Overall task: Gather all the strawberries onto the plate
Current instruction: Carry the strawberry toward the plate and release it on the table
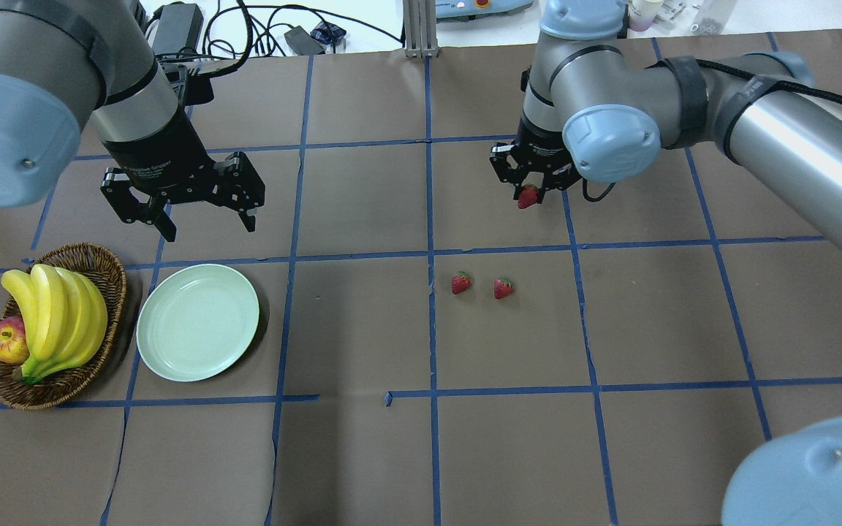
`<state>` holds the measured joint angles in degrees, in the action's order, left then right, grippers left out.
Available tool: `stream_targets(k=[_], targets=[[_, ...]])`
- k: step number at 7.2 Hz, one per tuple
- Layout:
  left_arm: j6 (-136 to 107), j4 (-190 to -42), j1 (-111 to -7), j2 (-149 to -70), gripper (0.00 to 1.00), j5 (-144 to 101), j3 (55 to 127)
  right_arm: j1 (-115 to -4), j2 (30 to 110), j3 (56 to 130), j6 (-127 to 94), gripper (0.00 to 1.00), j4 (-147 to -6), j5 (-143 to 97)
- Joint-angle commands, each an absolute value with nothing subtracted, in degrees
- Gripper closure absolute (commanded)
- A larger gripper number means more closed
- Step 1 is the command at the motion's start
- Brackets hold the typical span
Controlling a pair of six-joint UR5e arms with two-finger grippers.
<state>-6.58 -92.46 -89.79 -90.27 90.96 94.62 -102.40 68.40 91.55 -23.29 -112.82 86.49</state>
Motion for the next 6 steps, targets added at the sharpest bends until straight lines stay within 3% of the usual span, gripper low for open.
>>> stream_targets(k=[1,6], targets=[[-6.42,-92.46,-89.56,-90.09,0.0,91.05,94.31,-107.3,67.07,91.49,-25.22,1.0,-113.03,83.6],[-6.5,-92.55,-89.82,-90.09,0.0,90.88,95.01,-112.58,58.54,92.11,-25.05,1.0,-118.21,77.08]])
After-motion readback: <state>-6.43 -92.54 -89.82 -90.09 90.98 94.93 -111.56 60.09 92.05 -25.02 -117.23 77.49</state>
